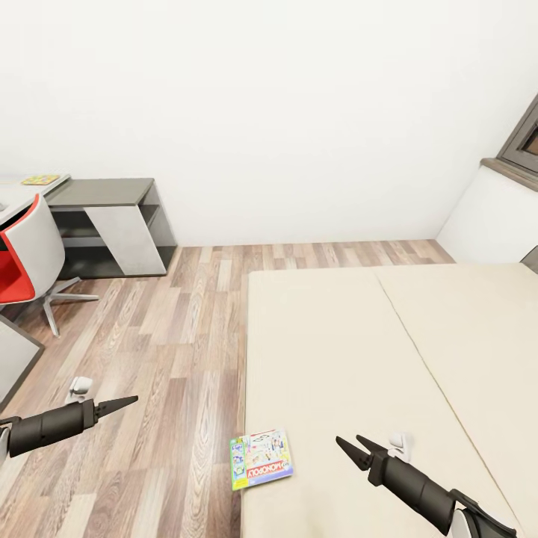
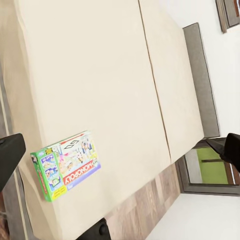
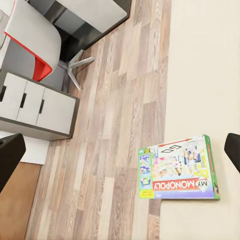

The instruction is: Put all the toys in the child's room - the three board games (two on the bed and one on the table), the two jigsaw puzzles on the table, and the tennis ball on the table - inside the toy box on the table in the child's room.

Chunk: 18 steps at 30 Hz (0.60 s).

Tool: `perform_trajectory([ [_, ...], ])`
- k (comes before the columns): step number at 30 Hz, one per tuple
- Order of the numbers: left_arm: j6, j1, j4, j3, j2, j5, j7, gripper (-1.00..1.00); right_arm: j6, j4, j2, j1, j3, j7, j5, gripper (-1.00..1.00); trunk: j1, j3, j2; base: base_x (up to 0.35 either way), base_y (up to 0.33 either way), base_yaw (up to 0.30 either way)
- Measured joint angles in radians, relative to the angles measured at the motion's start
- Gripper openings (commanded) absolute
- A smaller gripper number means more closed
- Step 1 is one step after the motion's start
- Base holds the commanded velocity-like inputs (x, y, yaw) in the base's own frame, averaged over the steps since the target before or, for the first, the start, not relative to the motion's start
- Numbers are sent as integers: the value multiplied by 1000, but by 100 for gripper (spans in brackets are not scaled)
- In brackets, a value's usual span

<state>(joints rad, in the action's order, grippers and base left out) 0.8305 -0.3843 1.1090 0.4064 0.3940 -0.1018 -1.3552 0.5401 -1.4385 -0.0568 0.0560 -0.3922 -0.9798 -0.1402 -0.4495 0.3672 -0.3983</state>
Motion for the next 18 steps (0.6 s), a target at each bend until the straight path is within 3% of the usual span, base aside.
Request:
perform_trajectory([
  [18, 0, 0, 0, 0, 0, 1, 0, 100, 0, 0, 0, 0, 0, 1, 0, 100, 0, 0, 0, 0, 8, 0],
])
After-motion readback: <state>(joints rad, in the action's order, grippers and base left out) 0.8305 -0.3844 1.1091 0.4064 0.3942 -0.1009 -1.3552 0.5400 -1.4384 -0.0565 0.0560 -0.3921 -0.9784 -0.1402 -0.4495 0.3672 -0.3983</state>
